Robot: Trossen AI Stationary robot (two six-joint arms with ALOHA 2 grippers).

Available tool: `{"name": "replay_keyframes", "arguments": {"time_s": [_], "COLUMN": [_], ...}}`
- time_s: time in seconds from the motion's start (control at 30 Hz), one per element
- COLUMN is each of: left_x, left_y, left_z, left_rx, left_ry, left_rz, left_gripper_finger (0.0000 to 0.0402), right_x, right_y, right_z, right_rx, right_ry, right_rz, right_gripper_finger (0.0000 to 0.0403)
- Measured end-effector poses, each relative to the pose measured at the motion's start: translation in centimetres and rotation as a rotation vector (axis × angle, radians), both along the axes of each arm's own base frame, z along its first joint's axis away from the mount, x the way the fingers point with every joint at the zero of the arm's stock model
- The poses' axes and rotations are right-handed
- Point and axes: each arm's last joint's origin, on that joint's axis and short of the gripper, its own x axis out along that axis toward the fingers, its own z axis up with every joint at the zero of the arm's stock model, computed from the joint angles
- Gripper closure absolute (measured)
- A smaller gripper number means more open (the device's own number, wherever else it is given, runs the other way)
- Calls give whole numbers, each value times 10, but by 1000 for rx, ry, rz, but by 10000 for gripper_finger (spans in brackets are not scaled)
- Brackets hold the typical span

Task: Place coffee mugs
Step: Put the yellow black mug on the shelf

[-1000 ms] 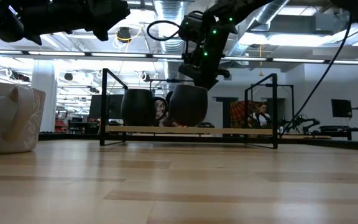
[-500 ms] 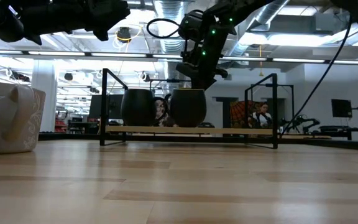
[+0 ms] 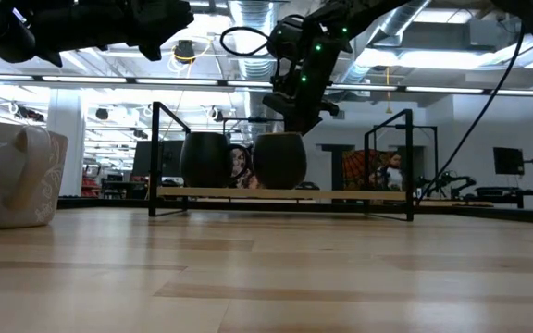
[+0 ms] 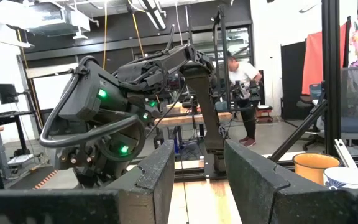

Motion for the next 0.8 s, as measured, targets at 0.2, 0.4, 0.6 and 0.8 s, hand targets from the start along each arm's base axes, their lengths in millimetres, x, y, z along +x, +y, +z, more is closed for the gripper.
{"name": "replay_keyframes", "arguments": {"time_s": [0.2,0.4,0.6,0.8], "left_x": [0,0,0,0], "left_y": [0,0,0,0], "left_z": [0,0,-1,-1], "left_rx": [0,0,-3,-4], "left_ry": [0,0,9,12], "left_rz": [0,0,0,0], "left_gripper_finger": [274,274,274,274], "right_x": [0,1,1,0], "right_y": [0,0,0,0], "right_z": [0,0,1,3], "right_rx": [4,1,-11,-23], "right_ry": [2,-10,-2,8], "right_rz": [2,6,25,45], "right_gripper_finger": [243,213,204,207]}}
